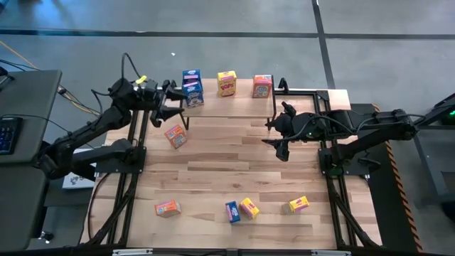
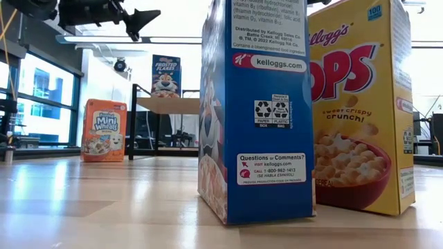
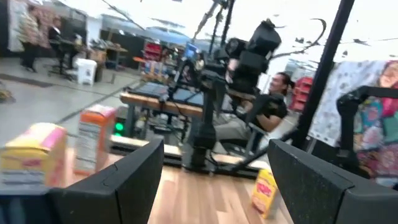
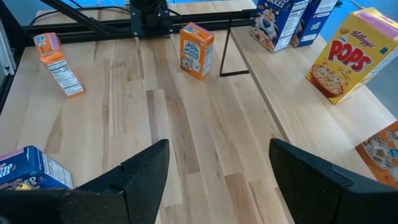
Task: Stack cereal on shelf
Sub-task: Put the top blue cereal box on the shelf
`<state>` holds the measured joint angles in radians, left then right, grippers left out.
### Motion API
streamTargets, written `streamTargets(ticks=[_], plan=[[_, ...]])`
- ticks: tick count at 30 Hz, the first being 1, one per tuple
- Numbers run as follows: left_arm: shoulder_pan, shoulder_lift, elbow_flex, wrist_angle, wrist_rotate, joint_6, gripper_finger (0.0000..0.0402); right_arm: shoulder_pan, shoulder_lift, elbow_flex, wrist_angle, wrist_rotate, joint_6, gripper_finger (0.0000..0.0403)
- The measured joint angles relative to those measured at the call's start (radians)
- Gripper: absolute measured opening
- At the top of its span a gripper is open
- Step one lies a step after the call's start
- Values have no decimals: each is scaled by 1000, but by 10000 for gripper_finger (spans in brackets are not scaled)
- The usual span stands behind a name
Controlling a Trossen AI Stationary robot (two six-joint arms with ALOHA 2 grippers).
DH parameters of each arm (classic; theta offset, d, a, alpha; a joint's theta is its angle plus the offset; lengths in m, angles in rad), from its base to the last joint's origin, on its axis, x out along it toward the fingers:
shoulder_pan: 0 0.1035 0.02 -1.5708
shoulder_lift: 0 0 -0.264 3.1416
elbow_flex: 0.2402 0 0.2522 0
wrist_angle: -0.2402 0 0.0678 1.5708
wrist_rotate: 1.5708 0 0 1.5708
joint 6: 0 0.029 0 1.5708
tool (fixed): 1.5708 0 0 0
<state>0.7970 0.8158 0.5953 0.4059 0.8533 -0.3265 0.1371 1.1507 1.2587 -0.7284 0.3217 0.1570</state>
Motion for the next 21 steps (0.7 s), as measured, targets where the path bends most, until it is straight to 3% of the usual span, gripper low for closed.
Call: streamTargets(ticks=[3,12,21], plan=[[-60,0,0,-75,-65,56,280,0,0,0,0,-1,0,268],[-244,-3,0,-353,-415,225,280,0,0,0,0,-4,1,268],[-326,-1,0,-486,-629,271,280,0,0,0,0,-4,2,268]])
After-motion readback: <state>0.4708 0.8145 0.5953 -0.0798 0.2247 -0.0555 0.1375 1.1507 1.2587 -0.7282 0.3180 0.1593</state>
